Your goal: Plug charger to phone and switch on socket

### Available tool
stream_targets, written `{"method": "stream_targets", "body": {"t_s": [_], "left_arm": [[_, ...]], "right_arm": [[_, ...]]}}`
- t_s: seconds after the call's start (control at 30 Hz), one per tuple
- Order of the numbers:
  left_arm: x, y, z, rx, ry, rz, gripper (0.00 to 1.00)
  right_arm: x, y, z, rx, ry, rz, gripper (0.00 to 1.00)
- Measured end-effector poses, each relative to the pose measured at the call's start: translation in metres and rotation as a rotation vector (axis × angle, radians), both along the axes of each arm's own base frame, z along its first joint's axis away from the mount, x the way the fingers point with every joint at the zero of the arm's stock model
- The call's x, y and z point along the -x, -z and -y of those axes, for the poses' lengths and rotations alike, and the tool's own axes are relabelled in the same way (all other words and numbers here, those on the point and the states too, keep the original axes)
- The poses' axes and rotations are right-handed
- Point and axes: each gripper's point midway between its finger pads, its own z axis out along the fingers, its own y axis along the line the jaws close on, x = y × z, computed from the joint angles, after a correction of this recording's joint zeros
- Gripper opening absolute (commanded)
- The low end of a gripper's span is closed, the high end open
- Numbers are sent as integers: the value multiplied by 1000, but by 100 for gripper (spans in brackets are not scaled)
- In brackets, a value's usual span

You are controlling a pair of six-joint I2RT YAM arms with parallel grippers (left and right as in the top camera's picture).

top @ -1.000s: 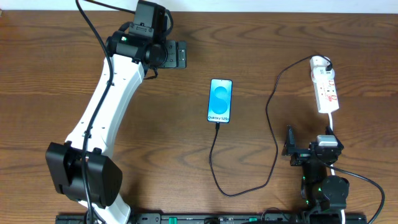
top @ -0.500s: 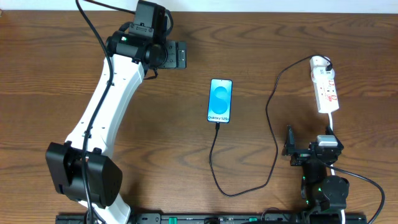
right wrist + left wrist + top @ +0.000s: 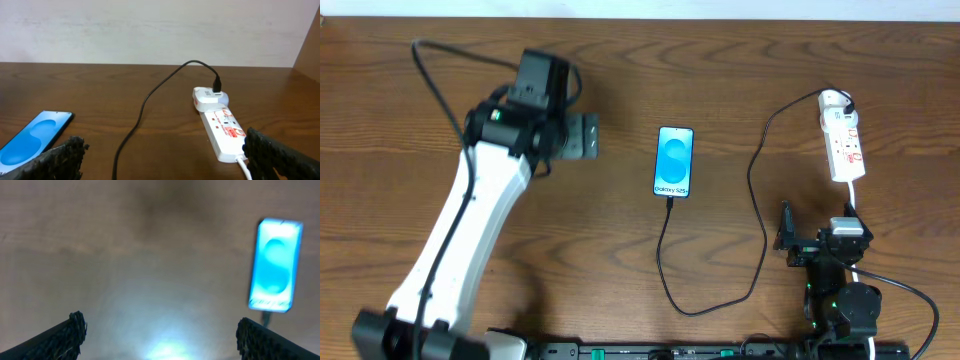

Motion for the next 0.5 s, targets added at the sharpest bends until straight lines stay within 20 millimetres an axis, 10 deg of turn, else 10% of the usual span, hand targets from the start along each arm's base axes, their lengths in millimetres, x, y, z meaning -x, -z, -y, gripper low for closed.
{"method": "stream_targets", "body": {"t_s": [0.5], "left_arm": [[83, 1, -37, -8, -16, 247, 97]], "right_arm": [[0, 0, 0, 3, 0, 1, 99]]}}
